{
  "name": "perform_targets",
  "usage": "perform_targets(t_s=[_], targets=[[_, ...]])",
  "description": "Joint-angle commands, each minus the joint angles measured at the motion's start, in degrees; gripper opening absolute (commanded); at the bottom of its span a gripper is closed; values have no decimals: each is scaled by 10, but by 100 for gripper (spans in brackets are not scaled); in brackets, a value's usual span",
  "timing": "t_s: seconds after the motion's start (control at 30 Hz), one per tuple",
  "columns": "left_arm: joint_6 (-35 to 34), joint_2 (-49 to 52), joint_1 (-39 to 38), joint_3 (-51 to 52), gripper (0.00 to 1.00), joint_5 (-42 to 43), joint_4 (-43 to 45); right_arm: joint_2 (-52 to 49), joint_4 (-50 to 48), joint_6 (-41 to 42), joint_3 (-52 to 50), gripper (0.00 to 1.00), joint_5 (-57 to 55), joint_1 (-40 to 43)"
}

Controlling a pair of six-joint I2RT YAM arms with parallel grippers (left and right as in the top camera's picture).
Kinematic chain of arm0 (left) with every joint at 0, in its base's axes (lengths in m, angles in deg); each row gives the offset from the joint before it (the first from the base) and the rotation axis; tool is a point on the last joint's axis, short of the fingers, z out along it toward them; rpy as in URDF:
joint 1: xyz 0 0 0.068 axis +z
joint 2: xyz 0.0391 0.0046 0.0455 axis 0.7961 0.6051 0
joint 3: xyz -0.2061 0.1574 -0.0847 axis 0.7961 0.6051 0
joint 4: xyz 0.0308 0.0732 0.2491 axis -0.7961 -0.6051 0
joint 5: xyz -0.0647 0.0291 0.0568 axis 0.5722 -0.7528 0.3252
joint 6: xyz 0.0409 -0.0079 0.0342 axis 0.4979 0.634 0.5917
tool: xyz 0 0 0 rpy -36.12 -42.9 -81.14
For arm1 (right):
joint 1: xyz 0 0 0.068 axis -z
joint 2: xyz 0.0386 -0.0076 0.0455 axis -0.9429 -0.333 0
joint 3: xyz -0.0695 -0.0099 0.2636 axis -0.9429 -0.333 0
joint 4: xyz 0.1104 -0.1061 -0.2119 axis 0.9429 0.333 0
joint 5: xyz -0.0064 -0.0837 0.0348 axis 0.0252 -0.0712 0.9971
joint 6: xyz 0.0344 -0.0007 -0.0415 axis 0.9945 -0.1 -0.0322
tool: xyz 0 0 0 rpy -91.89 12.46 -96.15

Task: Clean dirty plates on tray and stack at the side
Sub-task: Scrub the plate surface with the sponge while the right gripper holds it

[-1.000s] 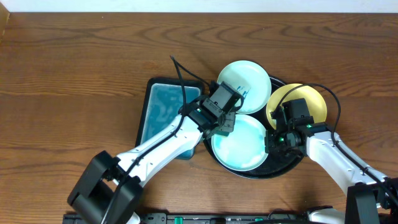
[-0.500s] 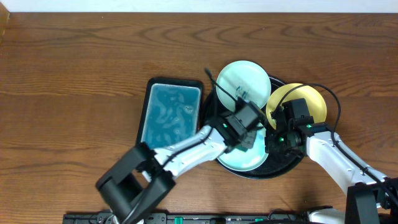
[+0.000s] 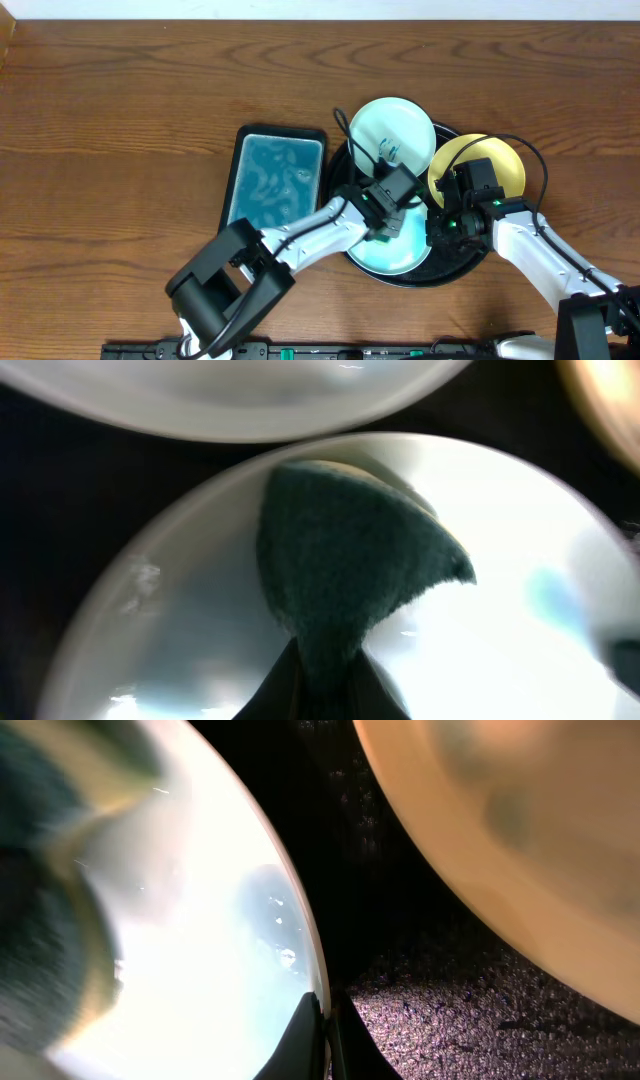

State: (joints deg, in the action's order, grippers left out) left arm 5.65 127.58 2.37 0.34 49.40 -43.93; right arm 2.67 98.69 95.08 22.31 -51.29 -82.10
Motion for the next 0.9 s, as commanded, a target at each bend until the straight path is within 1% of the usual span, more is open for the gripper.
perform_targets(t_s=[0.0,0.17,0.33,0.4,0.63,0.87], targets=[[15,-1,42,15,8,-66,-30,-3,4,-2,-10,1,-12,-5],[20,-46,55,15,8,-61,-40,-3,5,-2,-10,1,-12,-5],[19,-103,46,15,8,-6,-38,-3,4,-2,-10,1,-12,-5],[6,-111,37,15,8,7,-32,-3,4,-2,-10,1,-12,-5],[-2,-90,-8,16,8,17,16,-3,4,-2,-10,1,-12,-5],[-7,-44,-47,16,8,17,58,-3,4,-2,-10,1,-12,-5]])
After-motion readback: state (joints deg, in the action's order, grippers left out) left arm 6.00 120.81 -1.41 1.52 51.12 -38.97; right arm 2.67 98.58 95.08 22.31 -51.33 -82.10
